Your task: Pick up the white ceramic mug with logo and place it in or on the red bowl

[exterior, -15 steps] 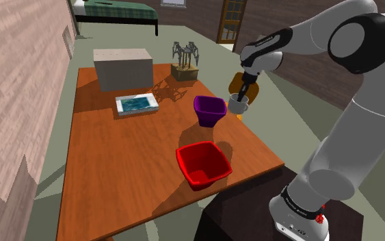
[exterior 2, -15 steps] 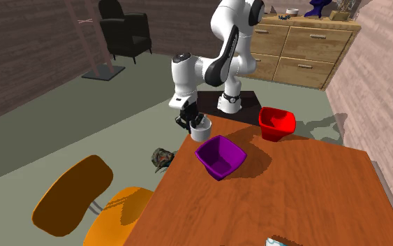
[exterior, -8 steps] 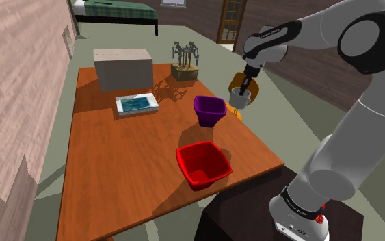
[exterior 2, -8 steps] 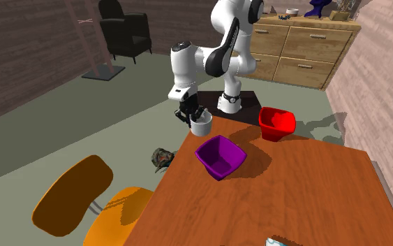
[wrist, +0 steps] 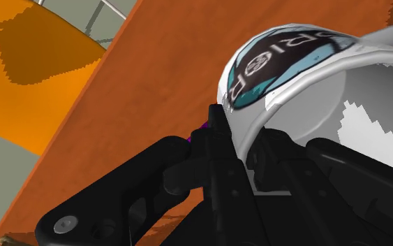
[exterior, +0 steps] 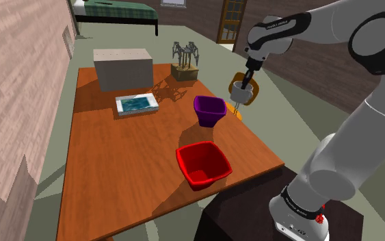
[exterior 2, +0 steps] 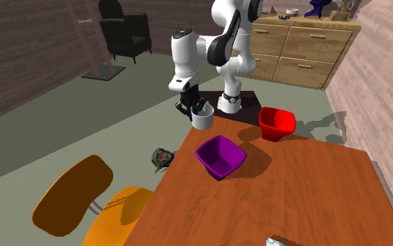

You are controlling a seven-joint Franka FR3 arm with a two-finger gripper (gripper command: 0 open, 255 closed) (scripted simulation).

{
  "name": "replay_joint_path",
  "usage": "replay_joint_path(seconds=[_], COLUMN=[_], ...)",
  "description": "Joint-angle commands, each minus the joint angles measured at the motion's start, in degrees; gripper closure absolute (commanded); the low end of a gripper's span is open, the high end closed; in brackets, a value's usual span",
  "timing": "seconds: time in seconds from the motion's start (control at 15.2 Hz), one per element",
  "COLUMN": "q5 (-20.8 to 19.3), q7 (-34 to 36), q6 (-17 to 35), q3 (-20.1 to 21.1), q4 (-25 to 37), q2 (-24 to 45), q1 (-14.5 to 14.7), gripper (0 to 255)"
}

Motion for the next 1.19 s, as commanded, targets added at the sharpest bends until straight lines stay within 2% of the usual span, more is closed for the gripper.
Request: replay_joint_path(seconds=[0.0, 0.26, 0.53, 1.12], q5=[-1.96, -5.87, -8.08, -7.92], q7=[2.9, 10.04, 16.66, 30.28], q6=[0.22, 1.31, 1.67, 1.15], q3=[1.16, 4.97, 9.44, 20.12], q4=[-2.62, -9.9, -16.15, -26.66], q2=[-3.16, -10.73, -17.25, -28.71], q1=[0.76, 1.9, 2.47, 4.9], gripper=[255, 255, 255, 255])
